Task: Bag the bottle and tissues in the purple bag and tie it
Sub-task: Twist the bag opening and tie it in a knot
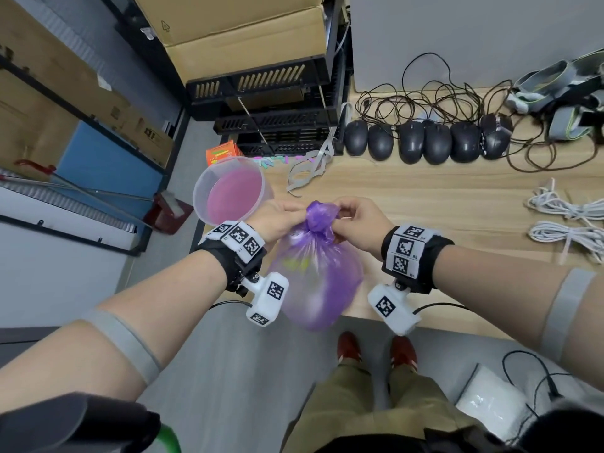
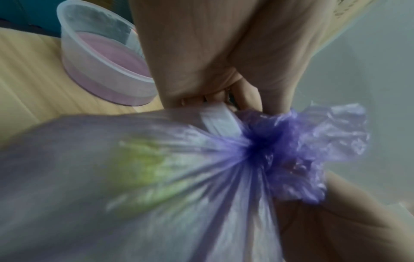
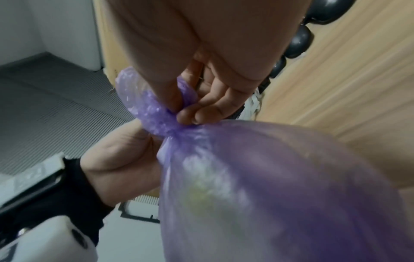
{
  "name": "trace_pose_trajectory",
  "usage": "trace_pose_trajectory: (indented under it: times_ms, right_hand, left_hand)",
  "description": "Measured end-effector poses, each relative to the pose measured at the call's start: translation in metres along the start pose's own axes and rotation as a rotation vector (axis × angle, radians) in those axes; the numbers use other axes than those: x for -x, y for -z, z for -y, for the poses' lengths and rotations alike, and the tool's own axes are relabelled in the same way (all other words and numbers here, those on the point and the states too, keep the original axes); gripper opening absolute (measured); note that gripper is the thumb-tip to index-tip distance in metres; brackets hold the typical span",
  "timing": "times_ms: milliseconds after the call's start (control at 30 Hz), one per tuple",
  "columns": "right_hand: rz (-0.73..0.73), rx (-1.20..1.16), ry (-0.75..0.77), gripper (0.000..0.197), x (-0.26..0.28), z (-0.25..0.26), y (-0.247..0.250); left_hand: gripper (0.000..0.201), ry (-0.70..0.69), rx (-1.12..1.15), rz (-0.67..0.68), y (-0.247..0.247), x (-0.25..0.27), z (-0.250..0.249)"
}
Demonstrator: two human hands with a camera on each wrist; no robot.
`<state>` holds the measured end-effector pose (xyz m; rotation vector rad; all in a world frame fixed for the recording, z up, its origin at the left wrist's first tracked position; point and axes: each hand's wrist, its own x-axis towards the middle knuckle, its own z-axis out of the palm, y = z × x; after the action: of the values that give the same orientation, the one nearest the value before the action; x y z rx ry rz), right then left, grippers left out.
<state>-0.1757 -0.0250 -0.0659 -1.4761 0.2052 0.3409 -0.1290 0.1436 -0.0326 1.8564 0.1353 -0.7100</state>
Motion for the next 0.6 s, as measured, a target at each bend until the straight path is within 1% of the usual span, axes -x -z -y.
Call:
trace_pose_trajectory:
  times_ms: [67, 133, 167, 233, 300, 333, 367, 433, 467, 500, 533, 600]
  right_hand:
    - [-0.041, -0.031, -0.007, 0.031, -0.002, -0.003, 0.002]
    - [-0.069, -0.066, -0.016, 0.032, -0.004, -0.002, 0.002]
    - [-0.069, -0.103, -0.027, 0.027, -0.005, 0.000, 0.001]
    - [-0.008, -0.246, -0.076, 0.014, -0.003, 0.007, 0.005]
    - [0.096, -0.355, -0.125, 0.023, 0.000, 0.011, 0.010]
    - [0.133, -0.333, -0.124, 0.025, 0.001, 0.010, 0.012]
    - [0.141, -0.247, -0.105, 0.026, 0.001, 0.009, 0.012]
    - [0.091, -0.052, -0.047, 0.024, 0.000, 0.005, 0.012]
    - [0.061, -0.032, -0.045, 0.020, -0.001, 0.004, 0.012]
    - [0.036, -0.053, -0.061, 0.017, -0.002, 0.004, 0.014]
    - [0.022, -0.100, -0.084, 0.020, -0.004, 0.003, 0.017]
    - [0.013, -0.268, -0.154, 0.027, -0.007, 0.004, 0.024]
  left_hand:
    - [0.013, 0.019, 0.016, 0.044, -0.003, 0.001, 0.000]
    - [0.030, 0.029, -0.070, 0.045, -0.006, 0.000, 0.001]
    - [0.037, 0.029, -0.104, 0.017, -0.007, -0.001, 0.002]
    - [0.040, 0.021, -0.135, -0.048, -0.007, -0.005, 0.005]
    - [0.041, 0.012, -0.156, -0.084, -0.007, -0.007, 0.005]
    - [0.041, 0.017, -0.164, -0.088, -0.007, -0.007, 0.005]
    - [0.038, 0.022, -0.170, -0.084, -0.009, -0.006, 0.004]
    - [0.034, 0.030, -0.177, -0.068, -0.012, -0.004, 0.003]
    - [0.038, 0.034, -0.181, -0.064, -0.014, -0.003, 0.002]
    - [0.043, 0.041, -0.189, -0.066, -0.014, -0.003, 0.002]
    - [0.046, 0.048, -0.193, -0.062, -0.014, -0.003, 0.003]
    - [0.045, 0.057, -0.195, -0.040, -0.014, -0.002, 0.001]
